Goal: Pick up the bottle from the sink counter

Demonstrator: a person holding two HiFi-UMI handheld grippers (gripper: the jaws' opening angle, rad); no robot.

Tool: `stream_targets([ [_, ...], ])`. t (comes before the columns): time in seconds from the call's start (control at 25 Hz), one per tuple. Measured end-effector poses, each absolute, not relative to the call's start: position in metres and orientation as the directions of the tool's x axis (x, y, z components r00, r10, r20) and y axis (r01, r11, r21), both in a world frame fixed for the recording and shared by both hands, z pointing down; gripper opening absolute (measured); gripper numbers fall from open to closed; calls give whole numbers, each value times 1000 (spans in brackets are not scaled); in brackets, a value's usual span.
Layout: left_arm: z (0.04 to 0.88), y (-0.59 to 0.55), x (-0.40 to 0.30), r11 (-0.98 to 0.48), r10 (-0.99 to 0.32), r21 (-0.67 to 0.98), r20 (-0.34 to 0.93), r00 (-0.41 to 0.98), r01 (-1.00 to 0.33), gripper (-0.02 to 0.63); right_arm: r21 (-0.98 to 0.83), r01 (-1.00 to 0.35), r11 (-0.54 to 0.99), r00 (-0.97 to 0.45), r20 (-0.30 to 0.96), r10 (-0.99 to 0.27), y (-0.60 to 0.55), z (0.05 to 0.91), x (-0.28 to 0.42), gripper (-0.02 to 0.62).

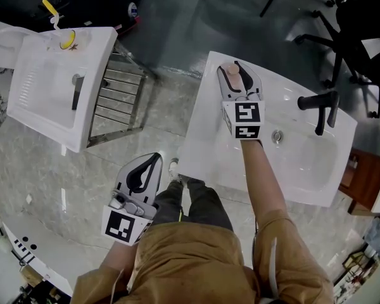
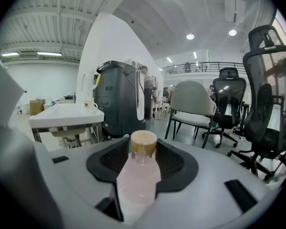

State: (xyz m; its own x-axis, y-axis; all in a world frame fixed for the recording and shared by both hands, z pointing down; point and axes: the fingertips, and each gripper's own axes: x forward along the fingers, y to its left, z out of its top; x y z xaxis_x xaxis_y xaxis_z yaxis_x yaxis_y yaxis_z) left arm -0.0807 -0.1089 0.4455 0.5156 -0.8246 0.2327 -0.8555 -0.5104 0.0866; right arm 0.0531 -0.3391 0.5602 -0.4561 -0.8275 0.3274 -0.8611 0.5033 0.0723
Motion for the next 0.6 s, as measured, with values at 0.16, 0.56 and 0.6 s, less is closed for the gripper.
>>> stream_targets([
  [0.16, 450, -108, -81, -509, -819, 96, 253, 515, -855, -2, 66, -866, 496, -450, 326, -831, -343, 558, 54, 179],
  [0.56, 455, -109, -83, -505, -818, 98, 261, 512, -858, -2, 33, -879, 475, -445, 298, -844, -344, 561, 52, 143],
  [0.6, 456, -109, -83, -504, -818, 98, 263, 511, -858, -2, 30, -882, 471, -443, 294, -847, -344, 560, 52, 141],
])
